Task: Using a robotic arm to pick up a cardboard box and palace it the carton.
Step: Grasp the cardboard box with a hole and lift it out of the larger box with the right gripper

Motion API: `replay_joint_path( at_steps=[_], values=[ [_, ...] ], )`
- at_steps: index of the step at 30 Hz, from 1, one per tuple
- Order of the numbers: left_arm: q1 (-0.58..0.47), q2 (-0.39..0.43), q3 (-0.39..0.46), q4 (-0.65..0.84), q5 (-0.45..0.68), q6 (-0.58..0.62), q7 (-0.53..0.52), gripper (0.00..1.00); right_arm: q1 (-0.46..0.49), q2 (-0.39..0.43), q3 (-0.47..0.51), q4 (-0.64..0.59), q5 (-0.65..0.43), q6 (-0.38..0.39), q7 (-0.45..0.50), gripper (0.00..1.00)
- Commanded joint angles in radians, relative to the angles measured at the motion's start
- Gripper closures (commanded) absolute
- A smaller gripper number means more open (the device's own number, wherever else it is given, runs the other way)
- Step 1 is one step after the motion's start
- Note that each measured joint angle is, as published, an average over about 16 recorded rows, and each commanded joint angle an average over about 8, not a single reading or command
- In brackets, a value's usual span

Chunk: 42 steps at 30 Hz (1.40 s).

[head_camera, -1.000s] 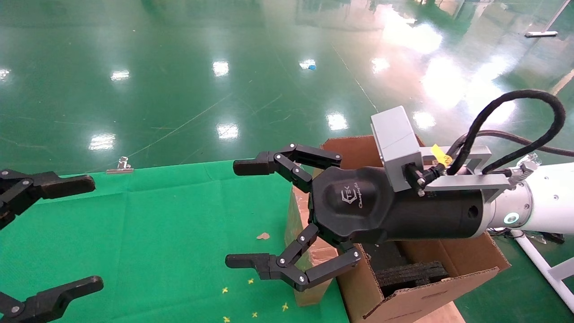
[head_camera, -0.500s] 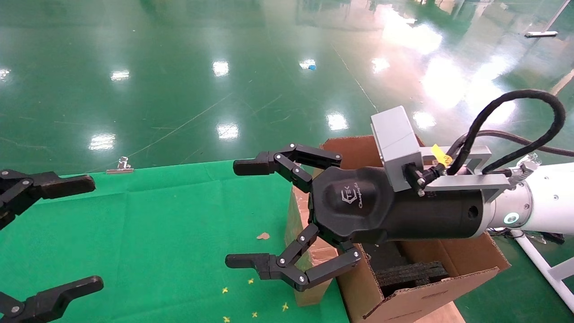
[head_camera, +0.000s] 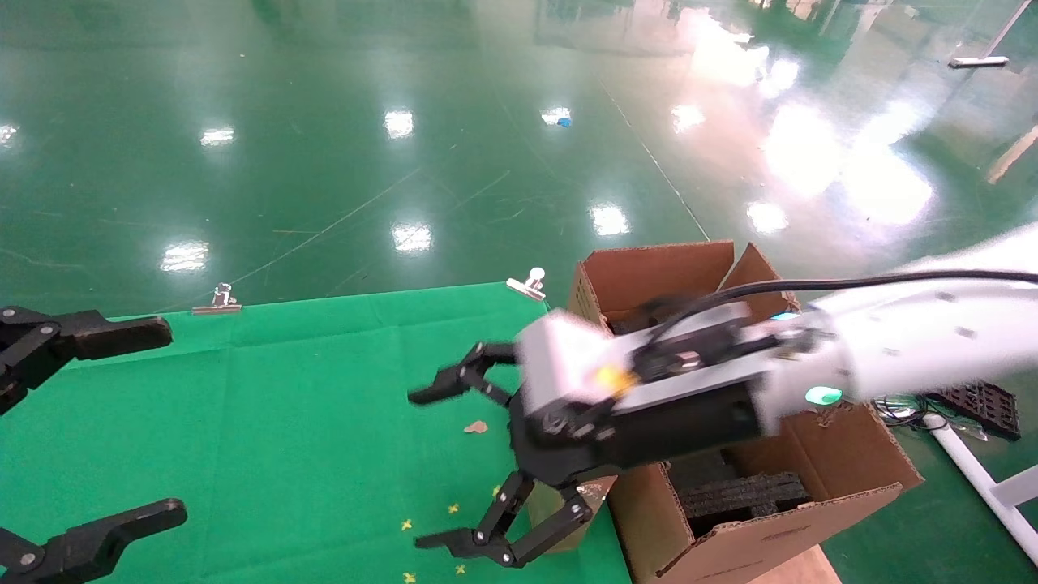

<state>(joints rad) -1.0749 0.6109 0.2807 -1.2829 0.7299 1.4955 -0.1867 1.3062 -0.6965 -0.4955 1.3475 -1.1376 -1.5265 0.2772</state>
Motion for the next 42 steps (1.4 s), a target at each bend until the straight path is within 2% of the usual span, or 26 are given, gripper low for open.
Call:
replay_joint_path(
  at_steps=[1, 9, 15, 20, 27, 33, 42],
  values=[
    [0.0, 0.0, 0.0, 0.0, 0.0, 0.0, 0.0, 0.0, 0.063, -0.029, -0.052, 0.006, -0.098, -0.022, 0.014, 0.0],
    [0.0, 0.0, 0.001, 0.0, -0.001, 0.0, 0.0, 0.0, 0.267, -0.137, -0.259, 0.007, -0.375, -0.036, 0.082, 0.0],
    [0.0, 0.0, 0.001, 0.0, -0.001, 0.0, 0.001, 0.0, 0.451, -0.203, -0.392, 0.004, -0.496, -0.049, 0.222, 0.0],
    [0.0, -0.001, 0.002, 0.0, -0.001, -0.001, 0.001, 0.0, 0.618, -0.235, -0.54, 0.0, -0.514, -0.063, 0.344, 0.0],
    [-0.001, -0.001, 0.002, 0.0, -0.001, -0.001, 0.001, 0.0, 0.796, -0.281, -0.827, -0.002, -0.516, -0.062, 0.461, 0.0],
    [-0.001, -0.001, 0.003, 0.0, -0.002, -0.001, 0.001, 0.0, 0.842, -0.304, -0.985, -0.002, -0.48, -0.044, 0.546, 0.0],
    [-0.001, -0.001, 0.003, 0.0, -0.002, -0.001, 0.002, 0.0, 0.861, -0.315, -1.069, 0.0, -0.452, -0.018, 0.593, 0.0]
  ],
)
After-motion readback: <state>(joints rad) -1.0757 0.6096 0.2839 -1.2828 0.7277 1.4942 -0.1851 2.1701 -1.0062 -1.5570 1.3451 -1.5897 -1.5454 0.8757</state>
